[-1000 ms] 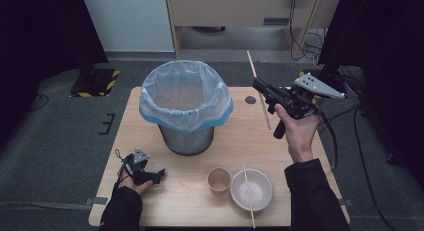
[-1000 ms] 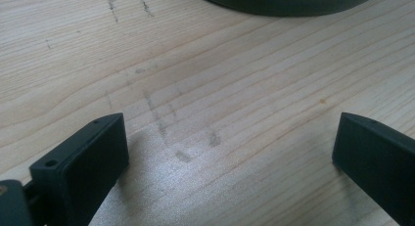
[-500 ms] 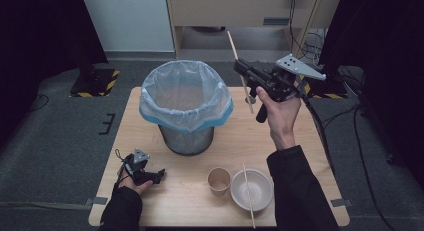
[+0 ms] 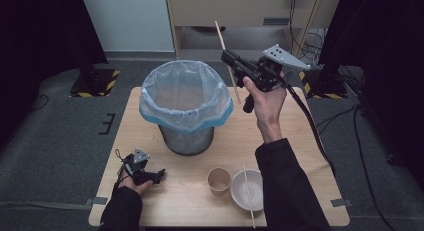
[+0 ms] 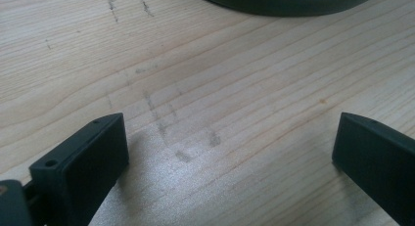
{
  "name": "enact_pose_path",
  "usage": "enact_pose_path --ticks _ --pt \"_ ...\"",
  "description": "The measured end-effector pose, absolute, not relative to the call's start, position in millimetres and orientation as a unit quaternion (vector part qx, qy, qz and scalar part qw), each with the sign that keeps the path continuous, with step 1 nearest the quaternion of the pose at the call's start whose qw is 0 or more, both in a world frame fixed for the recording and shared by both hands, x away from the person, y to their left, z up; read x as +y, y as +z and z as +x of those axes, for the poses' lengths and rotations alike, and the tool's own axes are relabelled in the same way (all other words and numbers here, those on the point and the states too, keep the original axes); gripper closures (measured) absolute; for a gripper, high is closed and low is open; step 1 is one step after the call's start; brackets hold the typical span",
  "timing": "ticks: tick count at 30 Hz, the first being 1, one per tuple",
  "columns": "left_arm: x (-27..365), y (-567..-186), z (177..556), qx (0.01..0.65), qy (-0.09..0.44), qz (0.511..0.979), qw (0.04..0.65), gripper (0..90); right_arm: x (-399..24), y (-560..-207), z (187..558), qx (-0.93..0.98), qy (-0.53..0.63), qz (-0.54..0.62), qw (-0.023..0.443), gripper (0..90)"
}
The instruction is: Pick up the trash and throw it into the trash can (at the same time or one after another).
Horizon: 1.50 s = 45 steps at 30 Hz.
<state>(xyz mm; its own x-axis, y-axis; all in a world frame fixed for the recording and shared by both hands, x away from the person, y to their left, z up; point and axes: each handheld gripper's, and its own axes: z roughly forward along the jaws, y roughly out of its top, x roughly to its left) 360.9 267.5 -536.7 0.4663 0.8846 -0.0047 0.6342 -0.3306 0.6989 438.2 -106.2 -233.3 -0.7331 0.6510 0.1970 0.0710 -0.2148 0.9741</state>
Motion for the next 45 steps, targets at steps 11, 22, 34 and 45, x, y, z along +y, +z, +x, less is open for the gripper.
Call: enact_pose_path --ticks 11,22,34,45 --pt "267.5 -536.7 360.9 0.479 0.193 0.793 0.324 0.0 -81.9 -232.1 451.7 0.599 0.718 0.297 0.194 85.6" --pt "267.4 -536.7 360.9 0.479 0.194 0.792 0.324 0.0 -66.9 -241.3 466.9 0.575 0.738 0.307 0.173 85.6" --pt "267.2 -536.7 361.2 0.479 0.193 0.793 0.325 0.0 -38.2 -248.3 476.9 0.569 0.751 0.288 0.17 85.6" --pt "267.2 -536.7 361.2 0.478 0.193 0.793 0.325 0.0 -13.4 -257.1 492.5 0.567 0.743 0.305 0.184 77.2"
